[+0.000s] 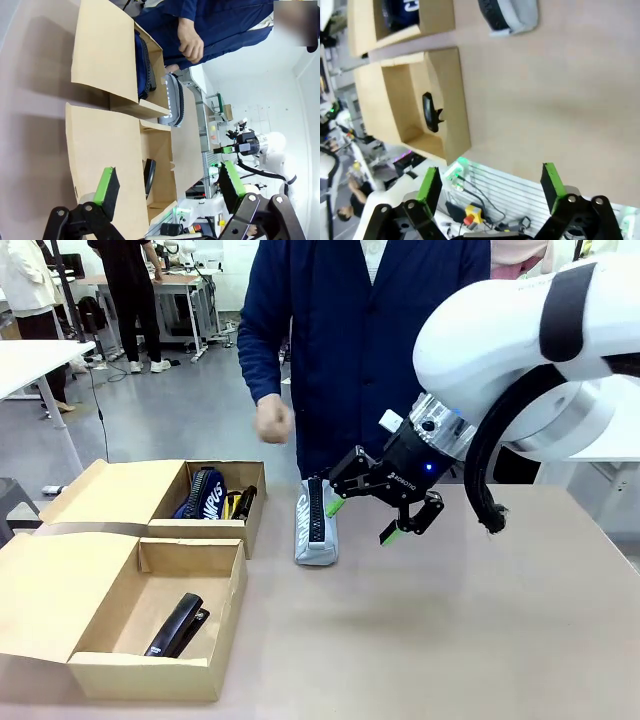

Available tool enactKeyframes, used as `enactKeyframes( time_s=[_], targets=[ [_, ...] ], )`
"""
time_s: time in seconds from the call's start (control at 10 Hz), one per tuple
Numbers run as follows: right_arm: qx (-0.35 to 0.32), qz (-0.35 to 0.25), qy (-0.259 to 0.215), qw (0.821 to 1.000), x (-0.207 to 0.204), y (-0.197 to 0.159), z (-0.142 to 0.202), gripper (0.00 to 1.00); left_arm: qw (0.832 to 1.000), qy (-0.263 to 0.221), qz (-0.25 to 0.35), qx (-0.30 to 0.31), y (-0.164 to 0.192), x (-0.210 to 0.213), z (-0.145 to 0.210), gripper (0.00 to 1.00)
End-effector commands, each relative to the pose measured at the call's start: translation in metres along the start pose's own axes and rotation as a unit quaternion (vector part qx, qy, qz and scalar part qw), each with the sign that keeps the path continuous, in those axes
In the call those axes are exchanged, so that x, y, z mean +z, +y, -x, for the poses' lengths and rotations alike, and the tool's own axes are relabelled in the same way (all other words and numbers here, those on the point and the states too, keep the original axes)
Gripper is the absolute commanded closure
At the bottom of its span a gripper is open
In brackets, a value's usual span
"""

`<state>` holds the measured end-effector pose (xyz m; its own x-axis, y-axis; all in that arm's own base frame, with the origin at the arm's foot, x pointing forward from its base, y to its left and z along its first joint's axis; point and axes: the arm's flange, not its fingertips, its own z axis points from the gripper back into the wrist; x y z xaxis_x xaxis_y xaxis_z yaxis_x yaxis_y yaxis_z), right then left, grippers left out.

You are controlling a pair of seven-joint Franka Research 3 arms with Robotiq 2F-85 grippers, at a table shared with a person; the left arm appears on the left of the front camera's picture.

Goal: Place items inside the box.
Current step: Pick up a Pencil pouch or Stapler and place it inside the Mailer Box closest to the robot.

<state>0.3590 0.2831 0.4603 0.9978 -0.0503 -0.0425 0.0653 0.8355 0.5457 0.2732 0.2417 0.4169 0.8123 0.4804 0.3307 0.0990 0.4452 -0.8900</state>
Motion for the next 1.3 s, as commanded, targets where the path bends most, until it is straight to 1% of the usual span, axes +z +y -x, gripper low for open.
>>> enactKeyframes(
  time_s=[0.0,0.1,0.2,0.4,0.5,0.7,0.9,1.0,1.2],
  targets=[
    [-0.003,0.007,-0.005,1.000,-0.002,-0.001,-0.004,0.00,1.000,-0.010,0.012,-0.009,0.000,0.000,0.000,0.00],
    [0.052,0.030,-0.009,0.998,-0.006,0.009,-0.008,0.00,1.000,-0.010,0.012,-0.009,0.000,0.000,0.000,0.00],
    [0.073,0.071,-0.007,0.995,-0.028,0.019,-0.036,0.00,1.000,-0.010,0.012,-0.009,0.000,0.000,0.000,0.00],
    [0.106,0.124,-0.022,0.986,-0.061,0.046,-0.086,0.00,1.000,-0.010,0.012,-0.009,0.000,0.000,0.000,0.00],
    [0.109,0.154,-0.028,0.982,-0.073,0.057,-0.105,0.00,1.000,-0.010,0.012,-0.009,0.000,0.000,0.000,0.00],
    [0.124,0.187,-0.034,0.974,-0.101,0.071,-0.129,0.00,1.000,-0.010,0.012,-0.009,0.000,0.000,0.000,0.00],
    [0.127,0.202,-0.075,0.968,-0.126,0.082,-0.144,0.00,1.000,-0.010,0.012,-0.009,0.000,0.000,0.000,0.00],
    [0.123,0.209,-0.078,0.967,-0.137,0.083,-0.152,0.00,1.000,-0.010,0.012,-0.009,0.000,0.000,0.000,0.00],
    [0.106,0.240,-0.082,0.961,-0.156,0.074,-0.163,0.00,1.000,-0.010,0.012,-0.009,0.000,0.000,0.000,0.00]
  ],
)
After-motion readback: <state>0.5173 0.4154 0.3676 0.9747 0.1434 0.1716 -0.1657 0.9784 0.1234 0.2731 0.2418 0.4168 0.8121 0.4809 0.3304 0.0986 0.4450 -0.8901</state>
